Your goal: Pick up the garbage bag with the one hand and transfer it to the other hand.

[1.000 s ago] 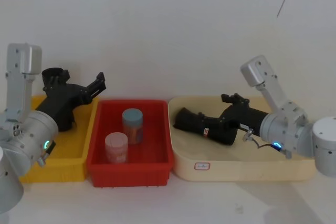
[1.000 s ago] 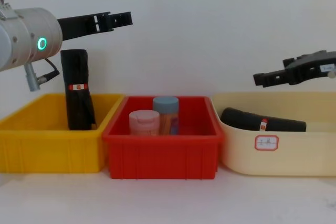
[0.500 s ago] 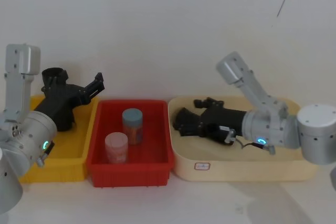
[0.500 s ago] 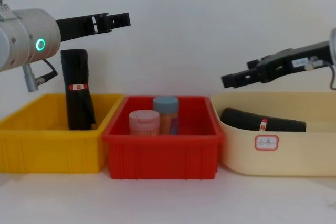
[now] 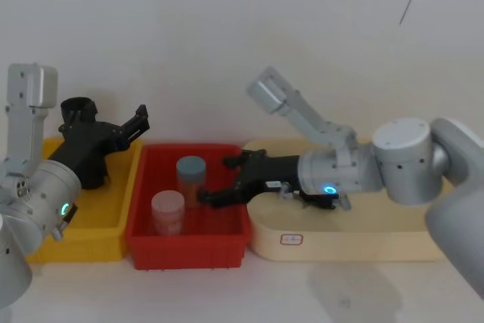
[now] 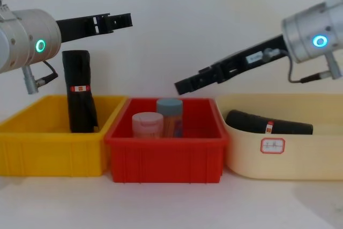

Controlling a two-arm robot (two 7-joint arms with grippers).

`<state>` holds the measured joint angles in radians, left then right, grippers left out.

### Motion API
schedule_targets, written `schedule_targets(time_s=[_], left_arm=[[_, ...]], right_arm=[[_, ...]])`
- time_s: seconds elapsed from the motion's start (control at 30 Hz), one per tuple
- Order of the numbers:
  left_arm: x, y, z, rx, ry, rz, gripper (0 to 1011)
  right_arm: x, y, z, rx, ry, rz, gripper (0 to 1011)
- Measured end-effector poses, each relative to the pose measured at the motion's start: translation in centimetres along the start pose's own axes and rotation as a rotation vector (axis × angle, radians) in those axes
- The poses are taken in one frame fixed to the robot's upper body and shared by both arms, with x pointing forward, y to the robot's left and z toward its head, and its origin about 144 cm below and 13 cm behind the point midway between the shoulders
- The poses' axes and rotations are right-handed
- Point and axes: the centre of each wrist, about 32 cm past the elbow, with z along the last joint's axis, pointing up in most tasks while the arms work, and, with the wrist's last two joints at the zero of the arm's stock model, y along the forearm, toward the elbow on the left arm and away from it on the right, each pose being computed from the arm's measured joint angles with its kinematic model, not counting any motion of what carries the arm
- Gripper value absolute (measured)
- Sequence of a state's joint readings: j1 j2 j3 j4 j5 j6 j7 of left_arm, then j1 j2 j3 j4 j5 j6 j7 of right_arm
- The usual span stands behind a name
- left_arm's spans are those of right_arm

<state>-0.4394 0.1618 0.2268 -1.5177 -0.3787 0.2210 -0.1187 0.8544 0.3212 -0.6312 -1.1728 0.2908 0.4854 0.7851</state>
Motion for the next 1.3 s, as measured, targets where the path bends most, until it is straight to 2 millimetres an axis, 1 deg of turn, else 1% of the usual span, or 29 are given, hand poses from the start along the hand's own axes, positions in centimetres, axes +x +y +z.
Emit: schedule_targets(time_s=[0.33, 0.57, 0.97, 1.3], left_arm=[[0.0, 0.0, 0.0, 0.000, 0.000, 0.000, 1000], [0.0, 0.0, 0.0, 0.000, 0.000, 0.000, 1000], [0.0, 0.0, 0.0, 0.000, 0.000, 0.000, 1000], [0.0, 0.0, 0.0, 0.000, 0.000, 0.000, 1000]], right_arm=[[-0.1, 2.7, 2.0, -0.041, 0.009, 0.068, 1001], [-0.2, 3.7, 2.7, -0.054, 0.003, 0.078, 1001], [-0.7, 5.4, 2.2, -0.086, -0.023, 0.040, 1001], [-0.7, 6.7, 1.7, -0.089, -0.034, 0.027, 1001]])
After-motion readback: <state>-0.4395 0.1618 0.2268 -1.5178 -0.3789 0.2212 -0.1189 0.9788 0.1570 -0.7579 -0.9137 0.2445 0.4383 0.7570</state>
